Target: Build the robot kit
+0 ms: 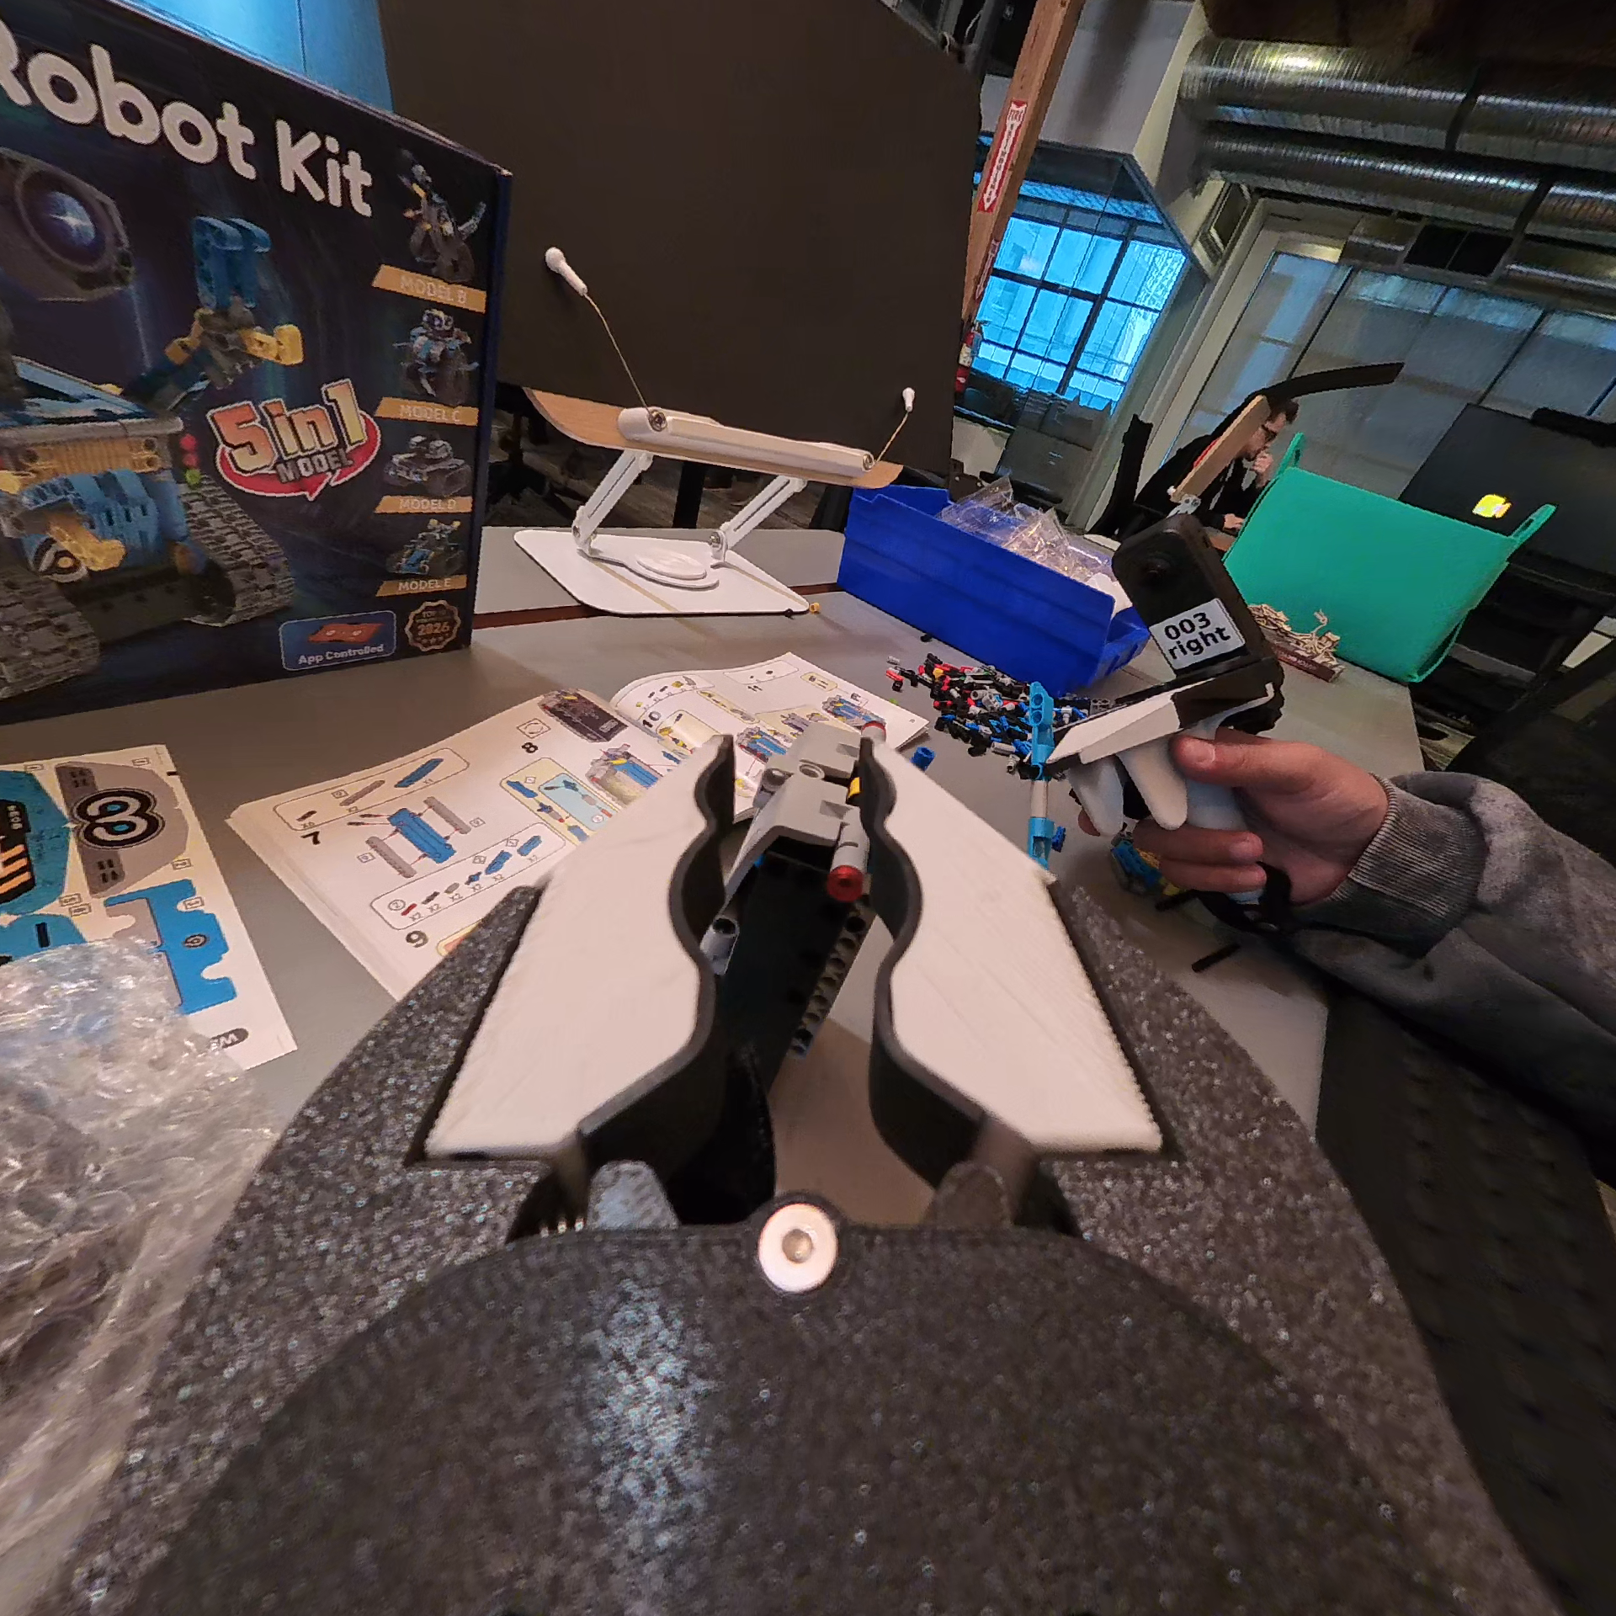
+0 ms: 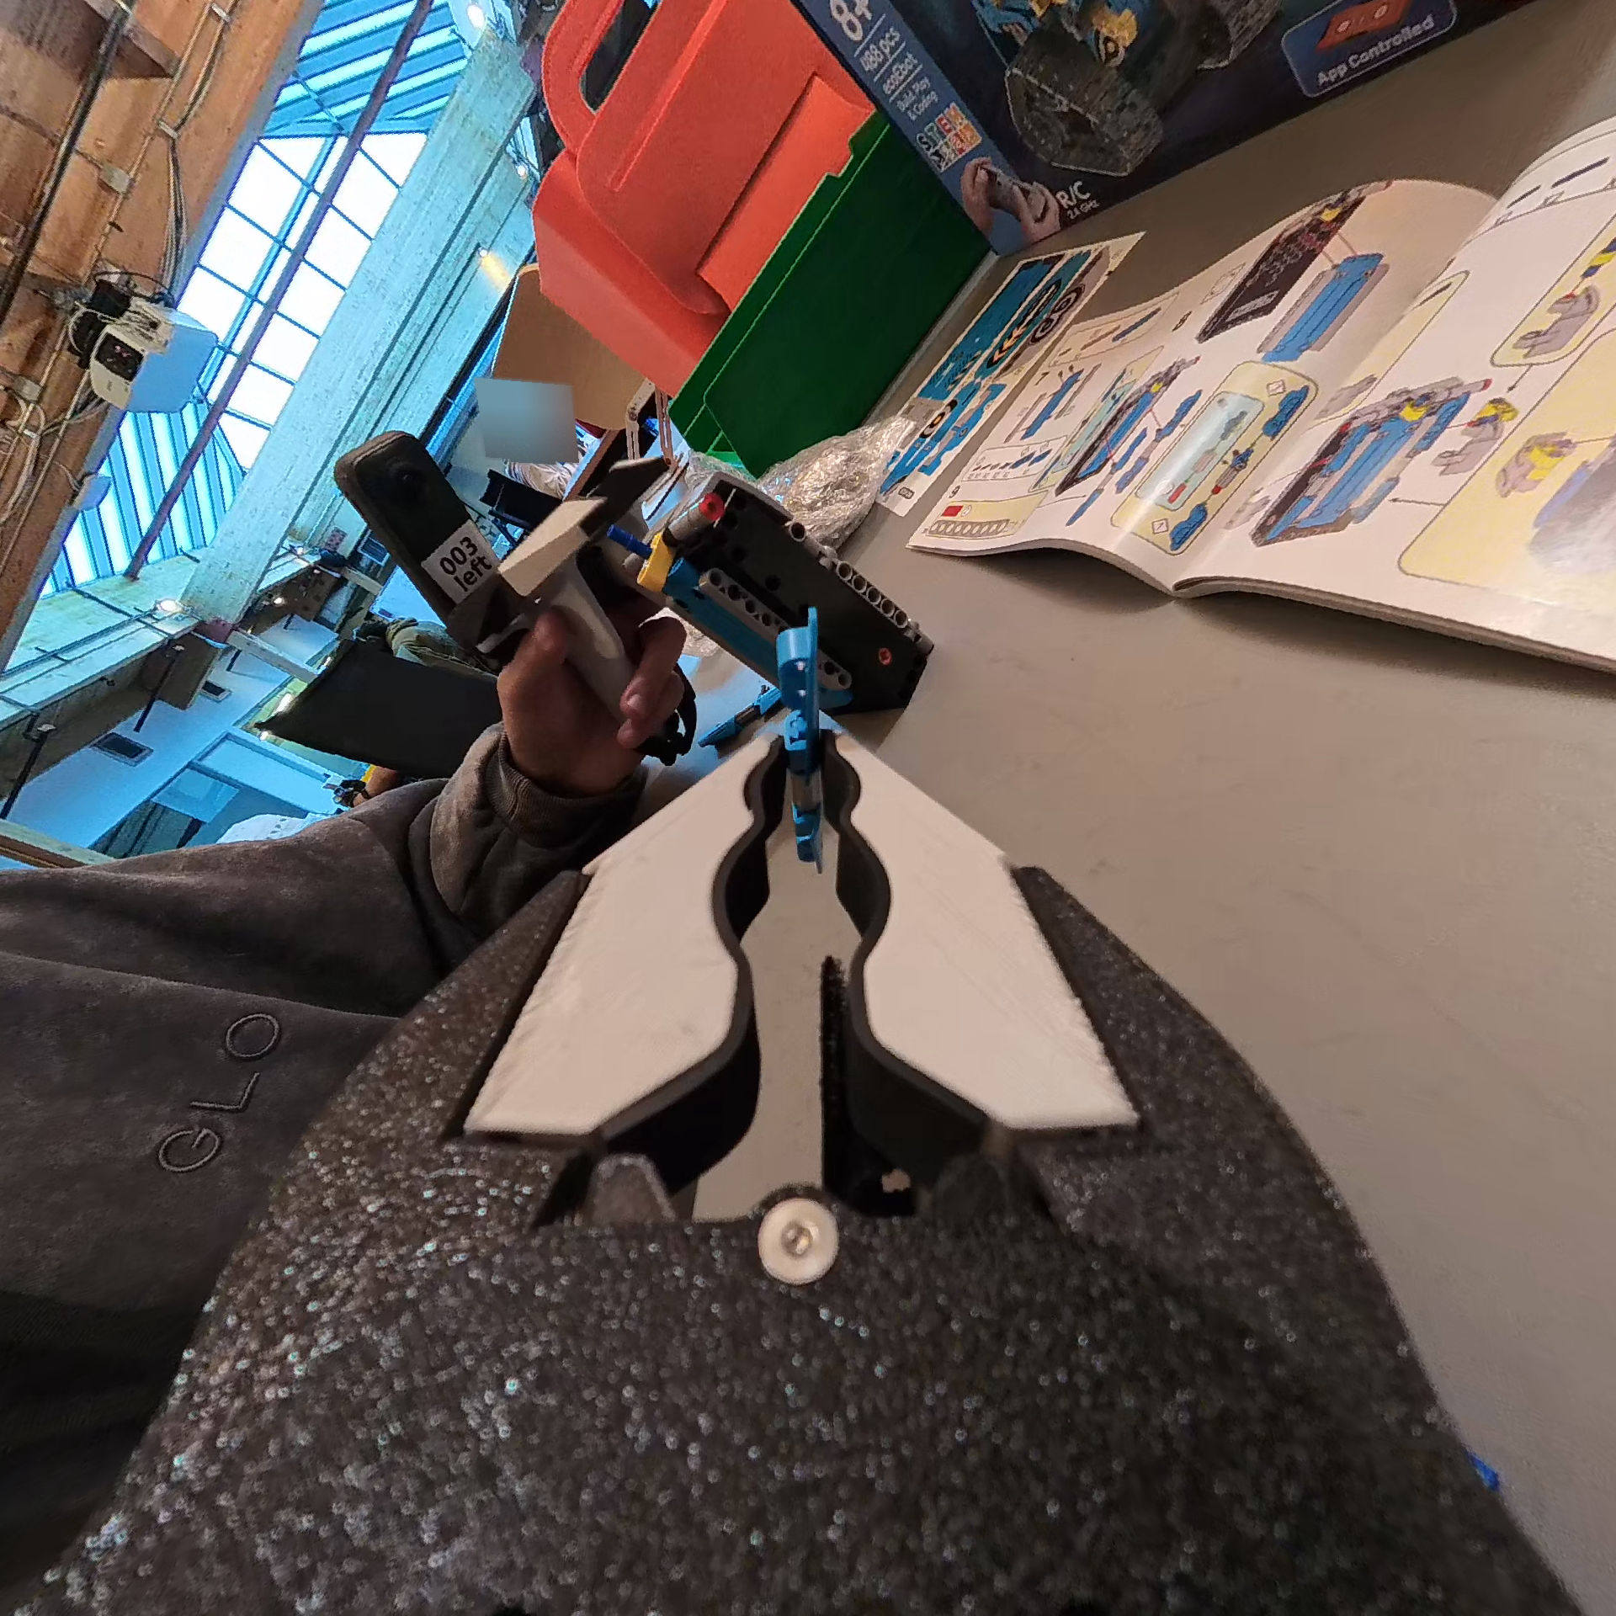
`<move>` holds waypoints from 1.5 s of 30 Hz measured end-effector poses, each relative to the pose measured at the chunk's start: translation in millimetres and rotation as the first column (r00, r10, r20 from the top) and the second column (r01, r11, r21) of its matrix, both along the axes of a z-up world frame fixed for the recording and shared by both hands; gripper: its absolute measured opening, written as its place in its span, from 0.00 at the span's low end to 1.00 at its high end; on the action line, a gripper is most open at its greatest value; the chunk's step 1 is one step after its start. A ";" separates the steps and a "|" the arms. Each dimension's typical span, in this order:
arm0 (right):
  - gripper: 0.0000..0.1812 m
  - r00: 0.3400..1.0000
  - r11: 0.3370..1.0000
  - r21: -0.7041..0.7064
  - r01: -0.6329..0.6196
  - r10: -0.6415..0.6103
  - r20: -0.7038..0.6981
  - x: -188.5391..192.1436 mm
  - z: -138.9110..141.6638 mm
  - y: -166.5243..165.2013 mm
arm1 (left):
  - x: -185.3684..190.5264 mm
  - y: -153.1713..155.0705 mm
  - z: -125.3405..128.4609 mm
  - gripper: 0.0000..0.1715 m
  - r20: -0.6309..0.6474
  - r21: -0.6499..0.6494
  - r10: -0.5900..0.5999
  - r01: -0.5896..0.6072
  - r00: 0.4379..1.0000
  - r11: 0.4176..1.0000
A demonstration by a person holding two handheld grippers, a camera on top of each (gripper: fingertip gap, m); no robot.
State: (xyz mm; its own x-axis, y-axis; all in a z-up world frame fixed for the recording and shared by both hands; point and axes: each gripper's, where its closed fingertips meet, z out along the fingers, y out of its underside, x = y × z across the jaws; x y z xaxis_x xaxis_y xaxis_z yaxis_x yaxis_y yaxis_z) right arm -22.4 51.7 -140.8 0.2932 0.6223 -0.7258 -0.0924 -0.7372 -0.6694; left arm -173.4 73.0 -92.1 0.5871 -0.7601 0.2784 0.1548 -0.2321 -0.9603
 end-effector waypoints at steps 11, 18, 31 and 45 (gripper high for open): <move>0.04 1.000 1.000 -0.003 -0.004 0.004 0.002 -0.6 -0.5 -0.7 | -22.2 14.6 10.1 0.32 -0.070 0.093 0.108 -0.101 0.992 0.991; 0.04 1.000 1.000 -0.009 -0.013 0.013 0.013 -2.9 -3.6 -1.6 | -8.7 -10.4 -34.4 0.57 -0.214 -0.097 -0.237 0.221 0.948 0.971; 0.04 0.999 0.999 -0.020 -0.043 0.043 0.010 -10.2 -4.2 -6.6 | 27.0 2.7 -86.2 0.46 -0.500 -0.112 -0.150 0.108 0.853 0.988; 0.04 0.978 0.981 0.193 -0.018 -0.023 0.207 -21.6 -8.1 -5.8 | 29.8 -0.1 -58.2 0.26 -0.218 -0.215 -0.243 0.197 0.945 0.957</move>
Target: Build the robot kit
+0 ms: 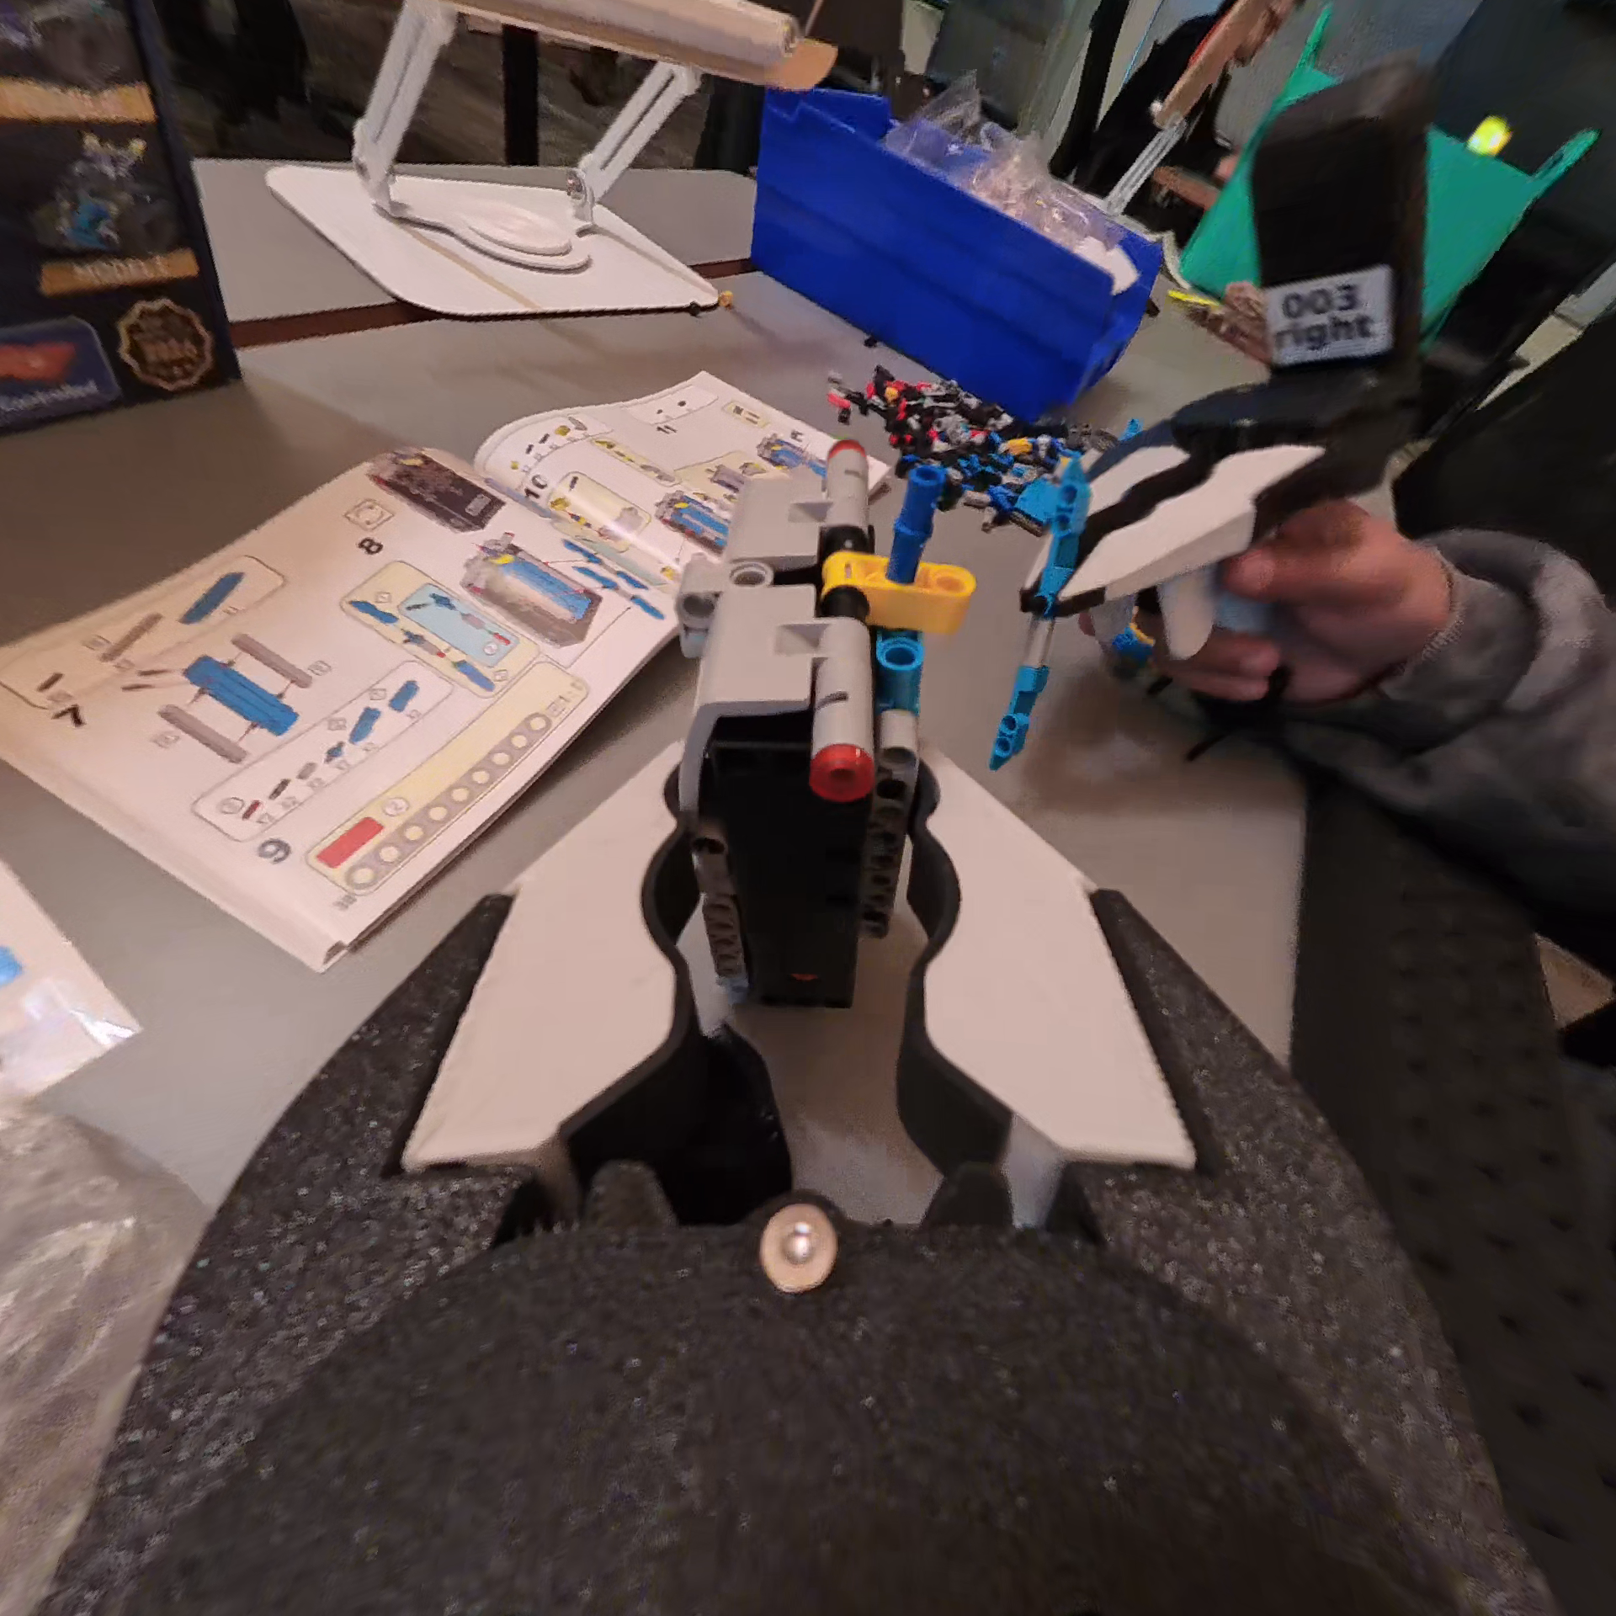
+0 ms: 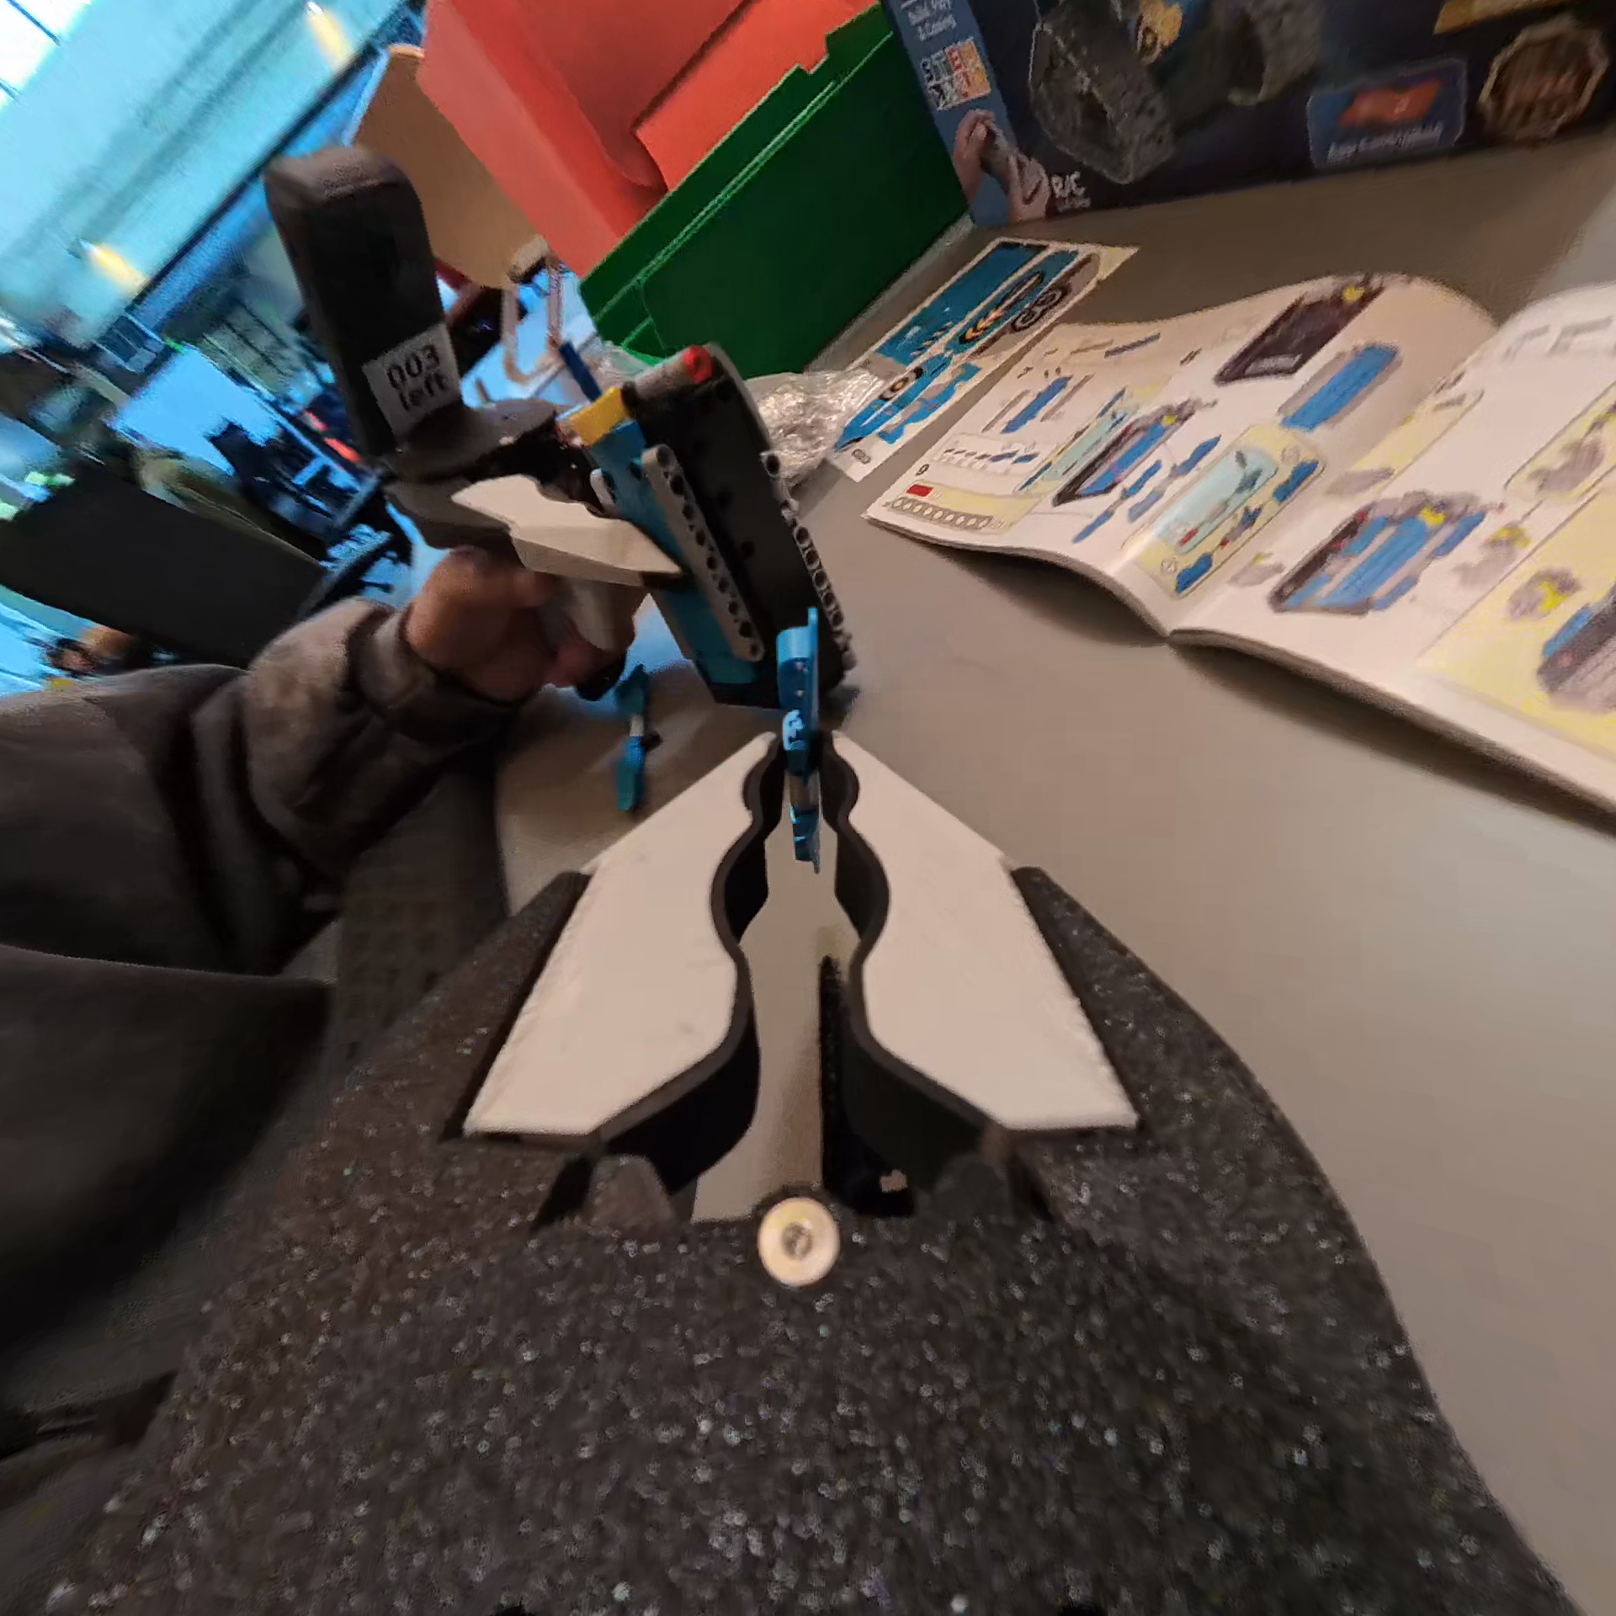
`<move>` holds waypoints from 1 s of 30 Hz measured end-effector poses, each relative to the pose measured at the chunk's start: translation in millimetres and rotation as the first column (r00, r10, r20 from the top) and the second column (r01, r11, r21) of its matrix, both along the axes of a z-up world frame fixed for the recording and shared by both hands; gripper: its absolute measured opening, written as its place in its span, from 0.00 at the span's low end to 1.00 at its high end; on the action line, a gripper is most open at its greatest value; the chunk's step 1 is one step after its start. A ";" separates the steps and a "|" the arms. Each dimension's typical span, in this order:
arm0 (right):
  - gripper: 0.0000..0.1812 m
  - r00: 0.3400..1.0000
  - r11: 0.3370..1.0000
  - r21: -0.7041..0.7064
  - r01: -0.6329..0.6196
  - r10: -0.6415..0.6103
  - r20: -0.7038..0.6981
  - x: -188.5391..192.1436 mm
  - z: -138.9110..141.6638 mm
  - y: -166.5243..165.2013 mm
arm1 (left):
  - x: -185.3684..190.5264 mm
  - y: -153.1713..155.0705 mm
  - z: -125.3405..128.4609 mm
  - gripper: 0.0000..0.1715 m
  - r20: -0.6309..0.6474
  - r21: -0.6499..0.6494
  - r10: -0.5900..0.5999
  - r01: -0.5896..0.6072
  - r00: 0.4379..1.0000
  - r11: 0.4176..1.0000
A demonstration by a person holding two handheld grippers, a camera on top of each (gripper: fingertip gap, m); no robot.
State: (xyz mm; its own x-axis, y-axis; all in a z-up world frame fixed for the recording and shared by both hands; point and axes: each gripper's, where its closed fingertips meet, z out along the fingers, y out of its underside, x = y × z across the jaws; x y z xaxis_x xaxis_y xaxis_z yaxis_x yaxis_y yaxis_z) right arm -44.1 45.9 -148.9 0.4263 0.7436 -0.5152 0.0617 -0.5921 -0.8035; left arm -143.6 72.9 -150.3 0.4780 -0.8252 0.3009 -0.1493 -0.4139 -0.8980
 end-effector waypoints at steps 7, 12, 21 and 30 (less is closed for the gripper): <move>0.04 0.993 0.998 0.058 0.024 -0.030 0.118 -35.6 -5.0 -1.1 | -10.3 6.9 -9.1 0.26 -0.097 0.078 0.089 -0.082 0.991 0.994; 0.04 0.983 0.986 0.143 0.090 -0.111 0.147 -56.0 -2.0 5.8 | -7.6 4.5 -10.8 0.26 -0.149 0.155 0.100 -0.077 0.984 0.985; 0.04 0.969 0.974 0.167 0.155 -0.183 0.168 -81.5 -4.3 25.7 | -14.5 10.8 -9.2 0.26 -0.054 0.034 0.096 -0.094 0.994 0.995; 0.04 0.971 0.977 0.120 0.174 -0.190 0.146 -89.5 -7.3 27.9 | -13.5 10.0 -9.4 0.26 -0.040 0.008 0.074 -0.073 0.996 0.997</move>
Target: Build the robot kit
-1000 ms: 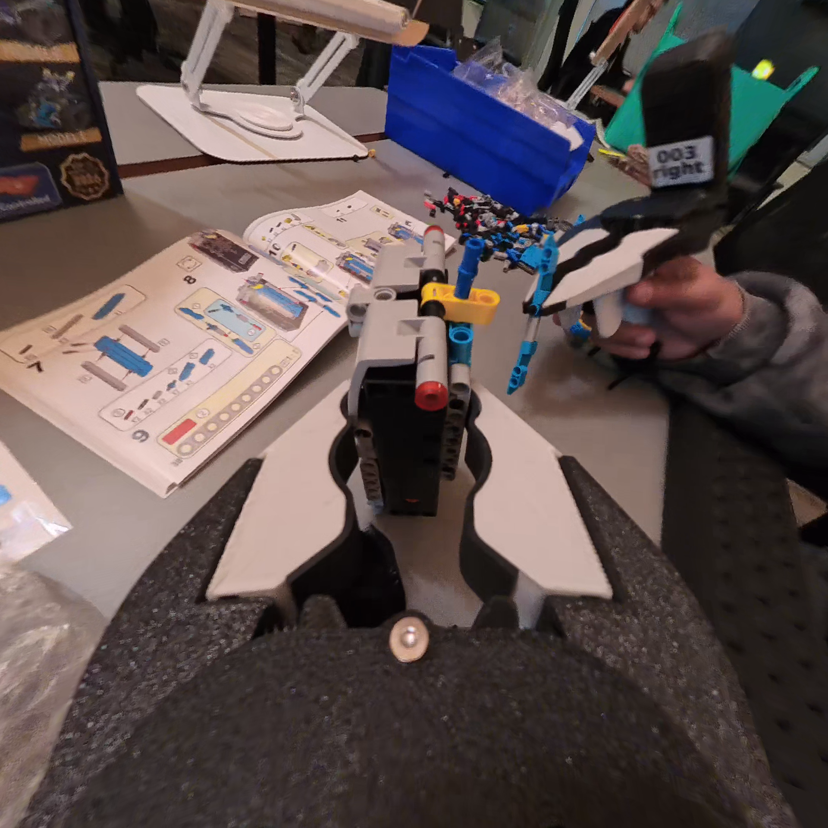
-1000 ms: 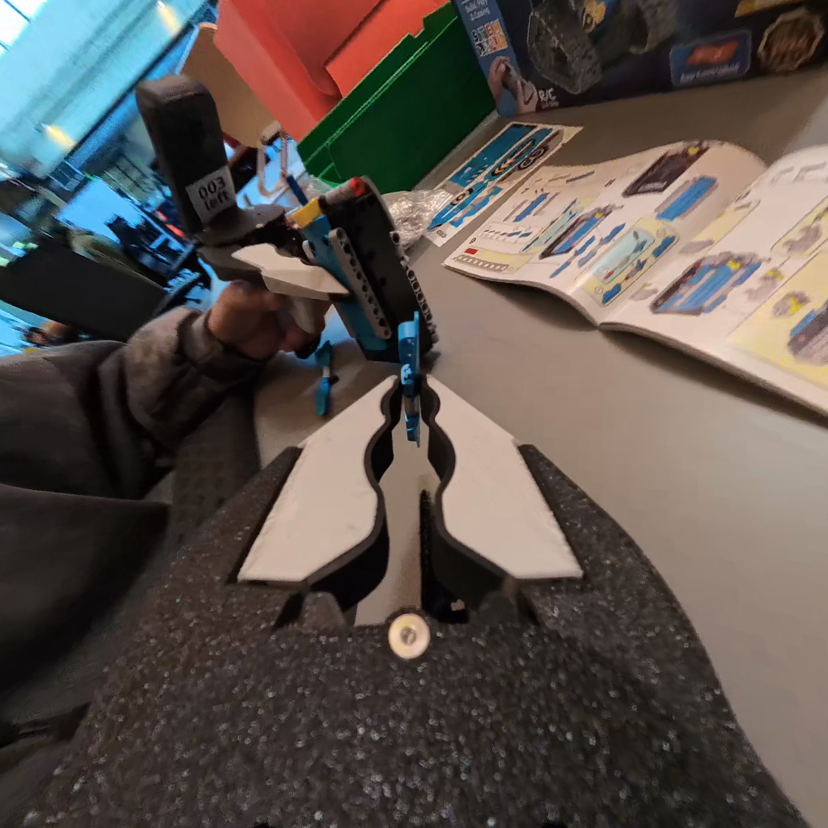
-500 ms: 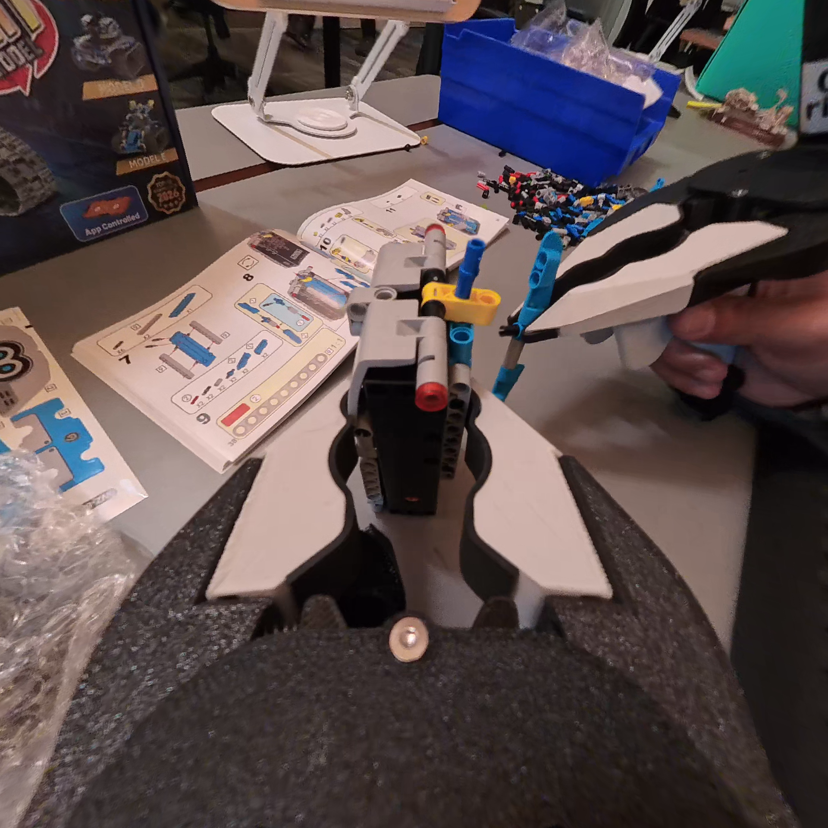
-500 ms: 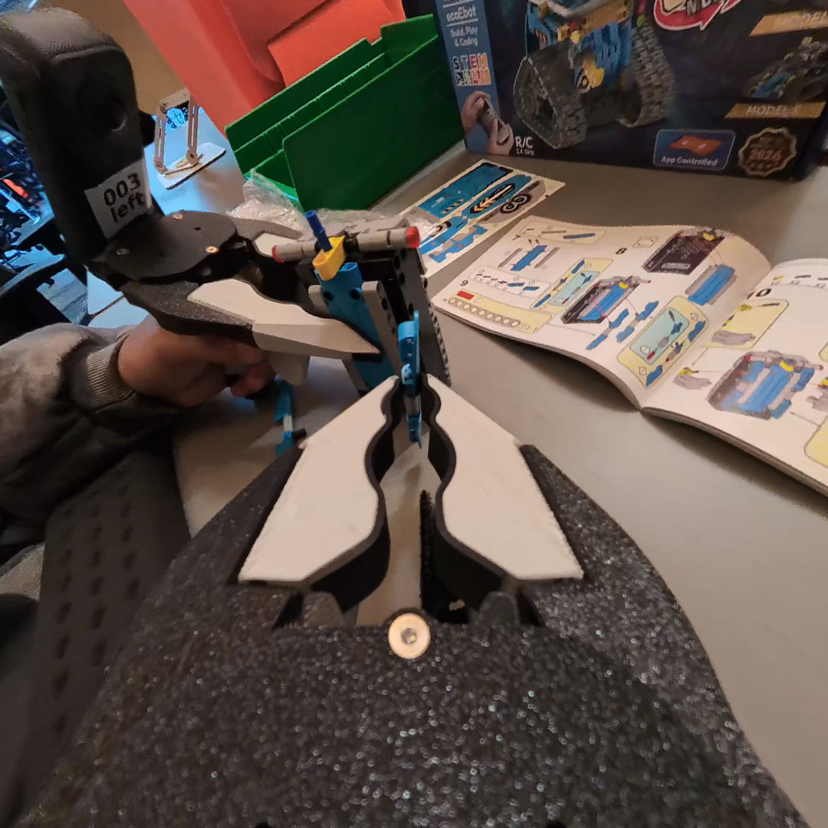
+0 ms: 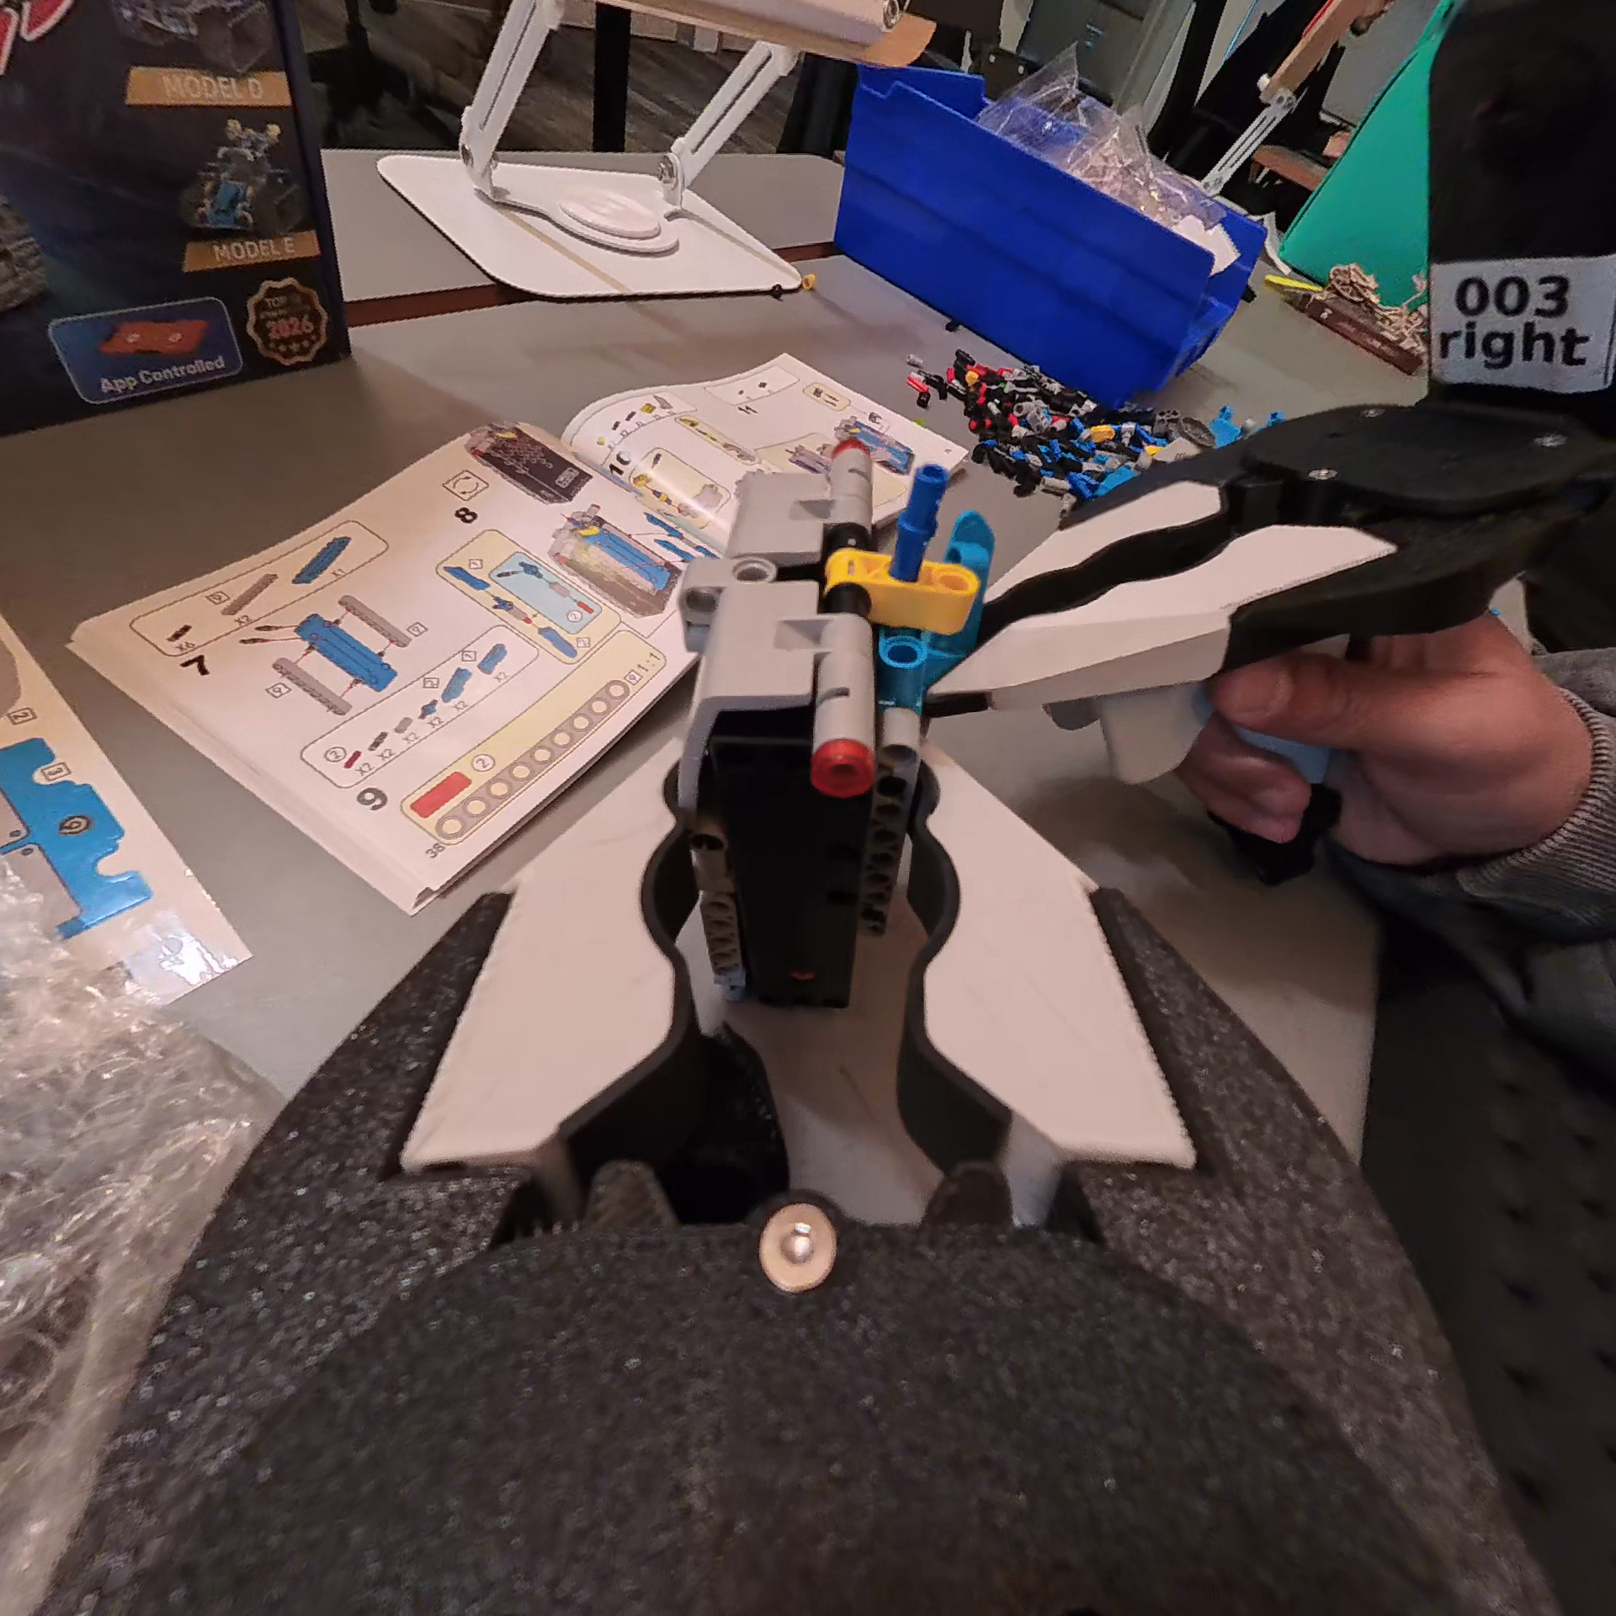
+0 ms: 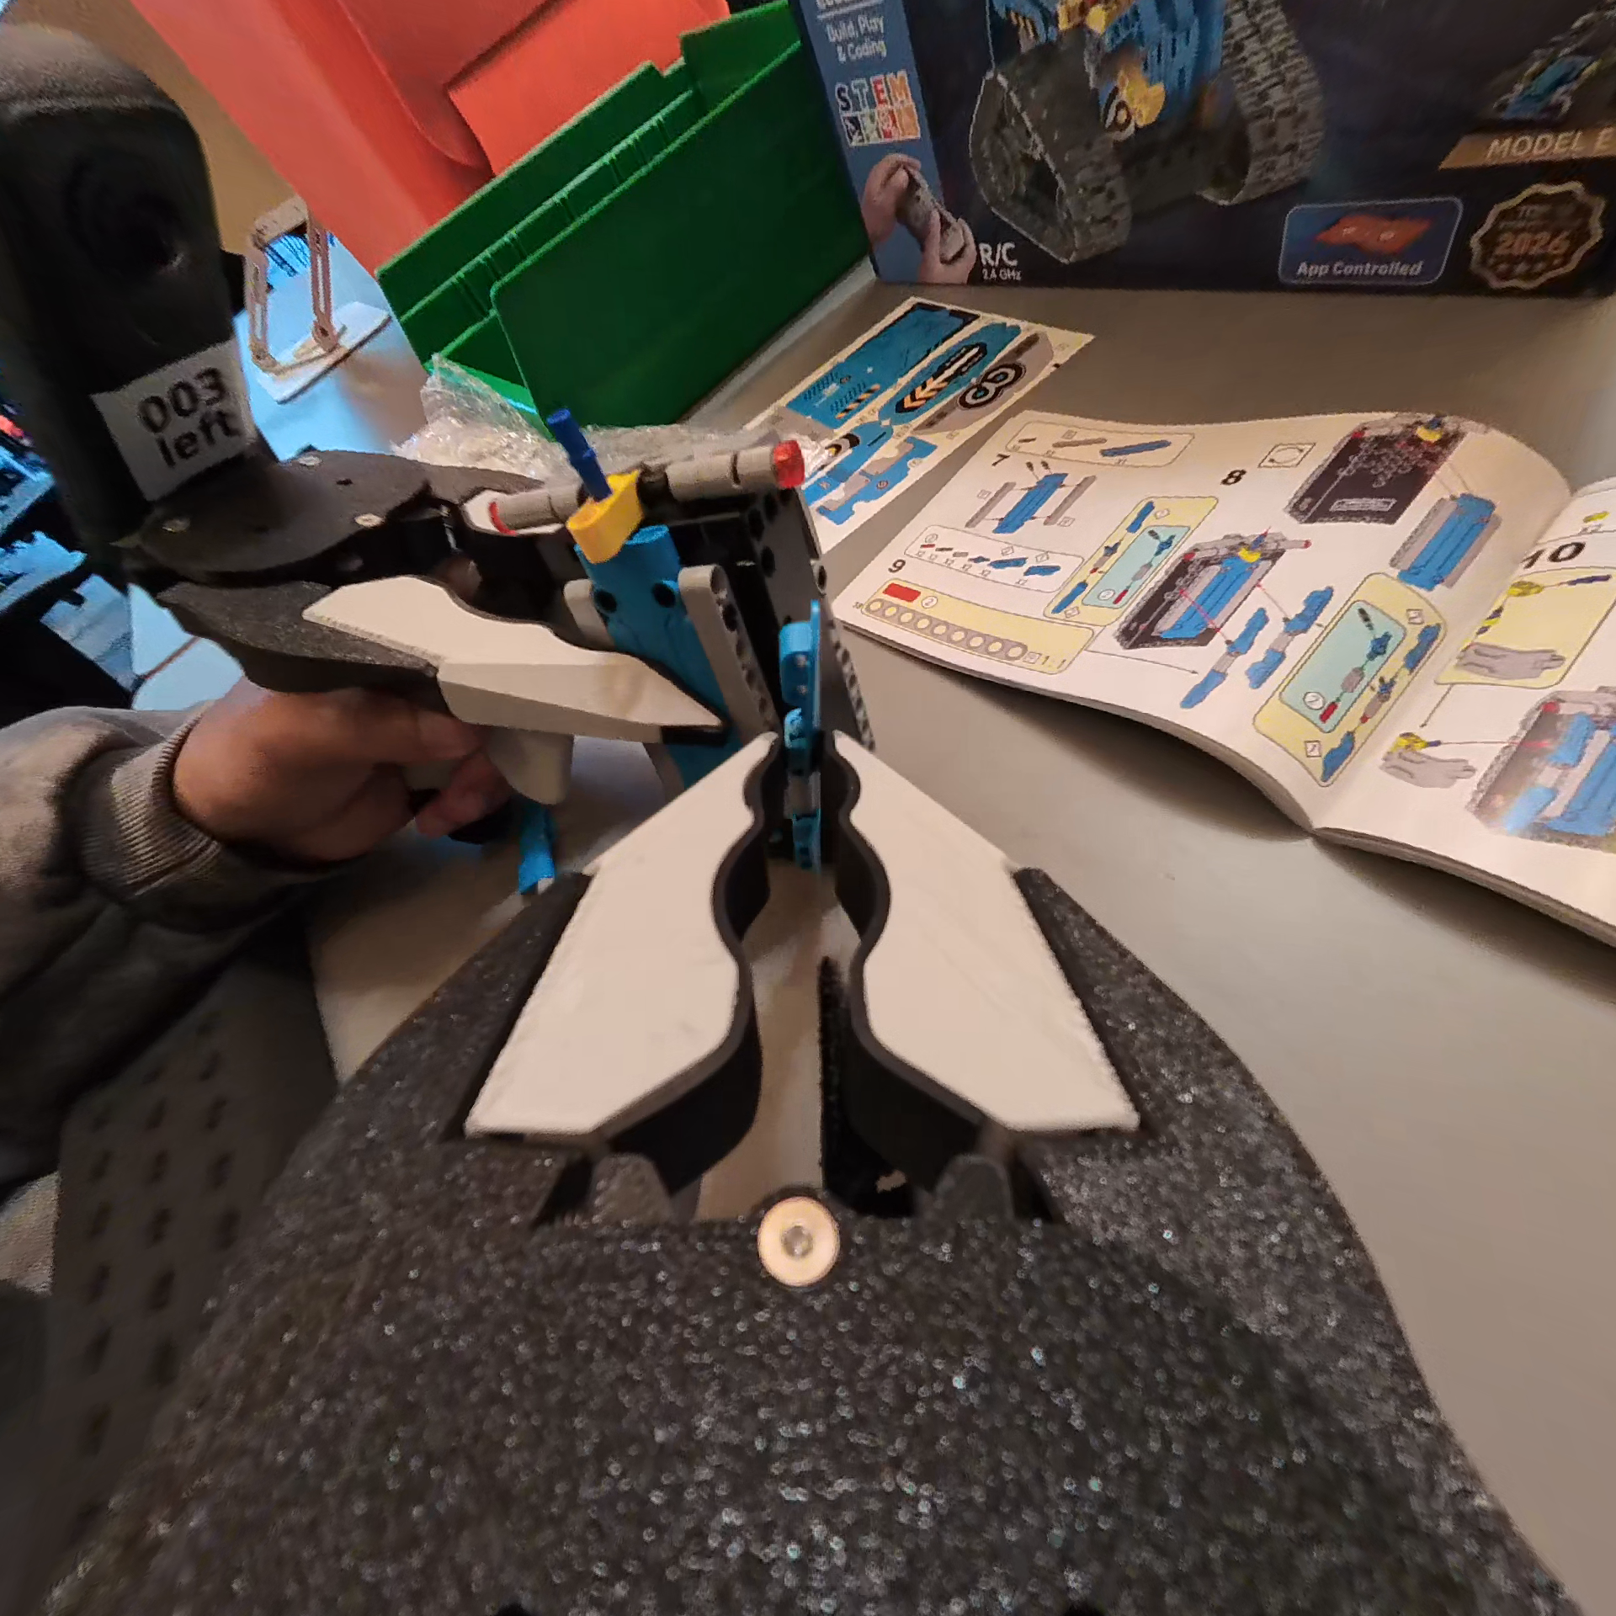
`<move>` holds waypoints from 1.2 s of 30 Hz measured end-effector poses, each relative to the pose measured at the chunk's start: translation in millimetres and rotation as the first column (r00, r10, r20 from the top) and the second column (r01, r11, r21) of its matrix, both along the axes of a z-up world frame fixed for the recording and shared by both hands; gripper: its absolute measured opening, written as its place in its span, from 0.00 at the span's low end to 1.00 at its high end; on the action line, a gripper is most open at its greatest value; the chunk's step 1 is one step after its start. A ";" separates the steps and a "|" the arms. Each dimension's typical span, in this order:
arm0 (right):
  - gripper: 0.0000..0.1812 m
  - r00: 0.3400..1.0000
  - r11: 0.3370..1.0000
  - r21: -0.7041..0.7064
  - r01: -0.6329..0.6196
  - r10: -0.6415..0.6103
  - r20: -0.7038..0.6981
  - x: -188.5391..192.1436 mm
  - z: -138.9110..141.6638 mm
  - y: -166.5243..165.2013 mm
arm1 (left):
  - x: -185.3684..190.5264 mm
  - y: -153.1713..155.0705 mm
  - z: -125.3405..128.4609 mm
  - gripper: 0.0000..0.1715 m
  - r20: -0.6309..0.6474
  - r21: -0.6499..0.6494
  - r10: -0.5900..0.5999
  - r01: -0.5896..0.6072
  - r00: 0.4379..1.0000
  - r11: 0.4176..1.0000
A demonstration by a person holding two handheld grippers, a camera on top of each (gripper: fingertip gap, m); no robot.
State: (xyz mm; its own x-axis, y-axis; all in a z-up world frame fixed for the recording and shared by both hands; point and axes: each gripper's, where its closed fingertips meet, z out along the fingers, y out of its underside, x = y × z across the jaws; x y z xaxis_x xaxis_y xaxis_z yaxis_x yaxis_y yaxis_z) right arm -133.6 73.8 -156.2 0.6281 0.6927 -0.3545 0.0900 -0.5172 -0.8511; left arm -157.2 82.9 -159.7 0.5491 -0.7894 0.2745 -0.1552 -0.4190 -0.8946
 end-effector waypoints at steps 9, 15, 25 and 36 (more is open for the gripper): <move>0.03 0.999 0.995 0.098 -0.015 0.010 0.054 0.8 8.2 -2.2 | 1.7 -2.6 0.1 0.26 0.000 0.005 -0.030 0.030 1.000 1.000; 0.04 0.997 0.994 0.110 -0.021 0.013 0.077 -1.6 7.2 -2.5 | 5.8 -5.1 -0.2 0.26 -0.033 0.039 -0.038 0.039 0.999 0.998; 0.04 0.992 0.989 0.145 0.043 -0.060 0.114 -1.3 8.3 0.0 | 7.2 -5.0 -0.1 0.26 -0.053 0.062 0.008 -0.004 0.999 0.998; 0.03 0.991 0.985 0.140 0.097 -0.109 0.082 -3.7 8.8 4.9 | 6.2 -2.3 0.4 0.26 -0.029 0.052 0.023 -0.021 0.999 0.998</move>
